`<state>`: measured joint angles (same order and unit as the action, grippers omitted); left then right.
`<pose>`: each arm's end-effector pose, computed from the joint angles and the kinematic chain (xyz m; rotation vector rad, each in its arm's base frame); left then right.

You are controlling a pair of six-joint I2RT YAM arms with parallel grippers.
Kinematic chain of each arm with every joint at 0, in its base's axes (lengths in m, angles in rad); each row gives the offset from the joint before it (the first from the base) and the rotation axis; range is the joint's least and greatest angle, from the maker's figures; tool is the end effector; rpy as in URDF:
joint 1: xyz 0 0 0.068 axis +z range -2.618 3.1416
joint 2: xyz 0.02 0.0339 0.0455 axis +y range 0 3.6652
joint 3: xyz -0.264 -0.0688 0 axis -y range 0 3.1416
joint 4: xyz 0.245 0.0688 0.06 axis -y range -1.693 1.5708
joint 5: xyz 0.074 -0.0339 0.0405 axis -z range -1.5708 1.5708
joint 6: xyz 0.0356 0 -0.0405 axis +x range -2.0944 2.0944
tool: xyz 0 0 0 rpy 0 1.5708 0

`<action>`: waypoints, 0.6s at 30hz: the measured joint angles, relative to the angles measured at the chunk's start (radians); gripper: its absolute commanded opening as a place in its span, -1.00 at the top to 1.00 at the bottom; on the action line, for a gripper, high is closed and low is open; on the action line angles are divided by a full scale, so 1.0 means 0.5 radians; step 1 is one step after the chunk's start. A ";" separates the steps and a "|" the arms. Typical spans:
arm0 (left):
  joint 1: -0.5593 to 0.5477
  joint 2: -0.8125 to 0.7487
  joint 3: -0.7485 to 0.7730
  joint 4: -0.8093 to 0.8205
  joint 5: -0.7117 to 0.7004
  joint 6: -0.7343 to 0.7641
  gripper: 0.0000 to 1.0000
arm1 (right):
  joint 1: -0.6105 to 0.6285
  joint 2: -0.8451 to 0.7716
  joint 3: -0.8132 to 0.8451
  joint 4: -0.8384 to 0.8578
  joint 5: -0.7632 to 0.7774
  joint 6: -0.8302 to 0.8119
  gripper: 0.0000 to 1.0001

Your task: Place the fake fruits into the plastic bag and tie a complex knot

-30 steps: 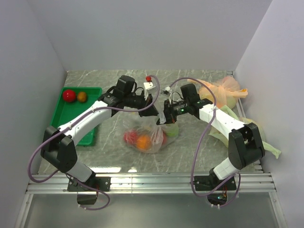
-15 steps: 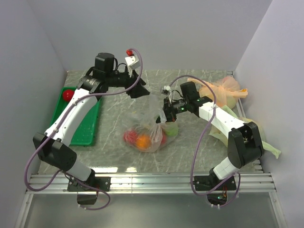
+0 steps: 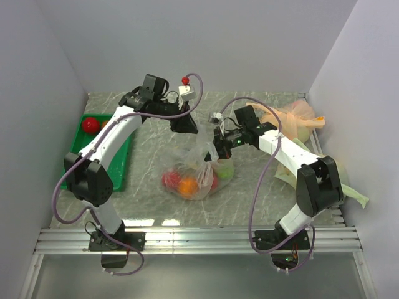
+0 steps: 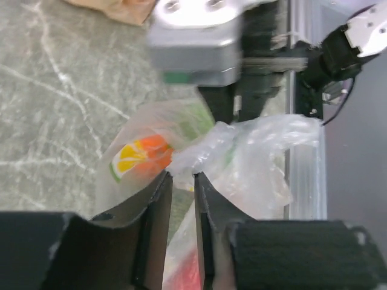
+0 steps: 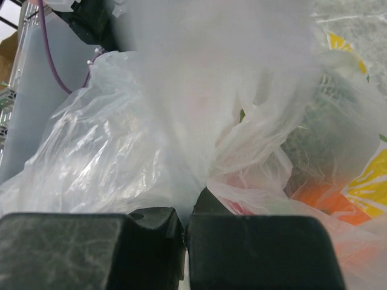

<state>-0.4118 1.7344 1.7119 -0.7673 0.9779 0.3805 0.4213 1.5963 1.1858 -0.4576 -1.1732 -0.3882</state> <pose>0.3322 -0.1773 0.3618 1.2558 1.7901 -1.1501 0.2896 0.1657 0.2677 -1.2965 1.7278 1.4075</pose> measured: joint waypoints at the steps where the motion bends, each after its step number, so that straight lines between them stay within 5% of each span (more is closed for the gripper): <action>1: -0.001 -0.001 0.002 -0.016 0.027 0.024 0.16 | 0.000 0.010 0.000 0.000 0.000 0.002 1.00; 4: -0.001 -0.020 -0.029 0.020 0.056 0.028 -0.31 | 0.000 0.053 0.008 -0.018 -0.015 0.002 1.00; 13: -0.011 -0.179 -0.222 0.298 0.063 -0.089 -0.36 | 0.005 0.118 0.117 -0.188 -0.060 -0.103 1.00; 16: -0.018 -0.156 -0.159 0.301 0.079 -0.069 -0.18 | 0.009 0.137 0.140 -0.225 -0.064 -0.129 1.00; 18: -0.022 -0.143 -0.133 0.281 0.091 -0.048 0.33 | 0.011 0.148 0.143 -0.242 -0.068 -0.142 1.00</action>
<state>-0.4229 1.6627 1.6455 -0.6270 1.0233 0.3565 0.4271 1.6703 1.2575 -0.5785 -1.2072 -0.4591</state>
